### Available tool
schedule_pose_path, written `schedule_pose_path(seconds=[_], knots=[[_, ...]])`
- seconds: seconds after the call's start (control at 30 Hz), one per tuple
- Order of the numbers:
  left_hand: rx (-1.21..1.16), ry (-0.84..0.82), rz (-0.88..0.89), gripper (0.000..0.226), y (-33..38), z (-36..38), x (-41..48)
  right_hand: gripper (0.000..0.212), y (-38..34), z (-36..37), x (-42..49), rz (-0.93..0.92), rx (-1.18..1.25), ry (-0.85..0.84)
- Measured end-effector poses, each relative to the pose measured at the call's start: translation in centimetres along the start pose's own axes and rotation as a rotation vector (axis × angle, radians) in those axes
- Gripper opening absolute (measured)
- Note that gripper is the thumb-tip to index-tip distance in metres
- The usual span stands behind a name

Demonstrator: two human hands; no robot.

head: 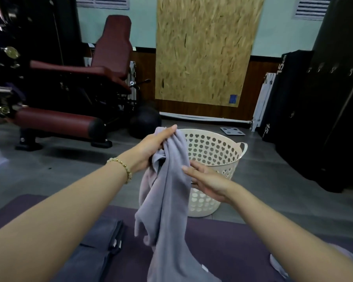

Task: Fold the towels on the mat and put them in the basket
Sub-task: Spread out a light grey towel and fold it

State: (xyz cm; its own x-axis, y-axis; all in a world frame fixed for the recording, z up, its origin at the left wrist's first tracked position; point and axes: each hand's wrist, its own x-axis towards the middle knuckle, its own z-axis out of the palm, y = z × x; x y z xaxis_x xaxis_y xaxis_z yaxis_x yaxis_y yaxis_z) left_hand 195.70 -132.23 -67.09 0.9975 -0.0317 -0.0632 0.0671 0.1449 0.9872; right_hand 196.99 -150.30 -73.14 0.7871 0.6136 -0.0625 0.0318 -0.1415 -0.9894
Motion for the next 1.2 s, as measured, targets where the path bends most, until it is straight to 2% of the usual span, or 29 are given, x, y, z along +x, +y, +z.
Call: schedule_pose_path(seconds=[0.2,0.3,0.4,0.53,0.63,0.7,0.77,0.83,0.93,1.0,1.1,1.13,1.2], knots=[[-0.127,0.193,-0.003,0.043,-1.1,-3.4,0.3,0.024,2.4,0.6,0.2,0.058,-0.026,-0.001],[-0.251,0.261,0.013,0.041,-1.2,-5.0,0.2,0.023,3.1,0.5,-0.9,0.167,-0.111,-0.110],[-0.245,0.250,0.025,0.045,-1.0,-6.0,0.0,0.020,4.3,-0.7,-1.6,0.199,-0.155,-0.154],[-0.122,0.287,0.041,0.047,-0.5,-6.6,0.1,0.018,3.0,-2.0,-2.9,0.172,-0.092,-0.064],[0.024,0.184,0.026,0.052,0.5,-7.3,-0.4,0.033,-0.4,-3.3,-4.3,0.071,-0.107,0.014],[0.109,0.074,-0.023,0.062,1.6,-7.6,-1.3,0.031,-3.5,-3.9,-5.8,0.007,-0.037,0.062],[0.145,-0.052,-0.071,0.055,3.1,-7.7,-2.6,0.032,-6.9,-4.1,-7.4,-0.053,0.025,0.085],[0.068,-0.165,-0.086,0.048,4.5,-7.9,-3.6,0.035,-9.8,-4.3,-8.6,-0.115,-0.009,0.083],[-0.057,-0.299,-0.118,0.046,5.2,-8.6,-4.5,0.029,-11.4,-5.0,-8.9,-0.168,-0.064,0.088],[0.002,-0.330,-0.235,0.049,3.6,-9.8,-3.9,0.026,-10.5,-5.3,-8.0,-0.104,-0.073,0.078],[0.265,-0.368,-0.444,0.060,-2.6,-11.7,-2.4,0.029,-4.8,-6.0,-5.6,0.169,-0.198,-0.081],[0.345,-0.329,-0.470,0.061,-5.4,-12.3,-1.9,0.031,-1.5,-6.4,-4.6,0.270,-0.270,-0.144],[0.453,-0.129,-0.455,0.053,-11.4,-13.5,-1.1,0.043,5.7,-7.2,-2.9,0.420,-0.400,-0.195]])
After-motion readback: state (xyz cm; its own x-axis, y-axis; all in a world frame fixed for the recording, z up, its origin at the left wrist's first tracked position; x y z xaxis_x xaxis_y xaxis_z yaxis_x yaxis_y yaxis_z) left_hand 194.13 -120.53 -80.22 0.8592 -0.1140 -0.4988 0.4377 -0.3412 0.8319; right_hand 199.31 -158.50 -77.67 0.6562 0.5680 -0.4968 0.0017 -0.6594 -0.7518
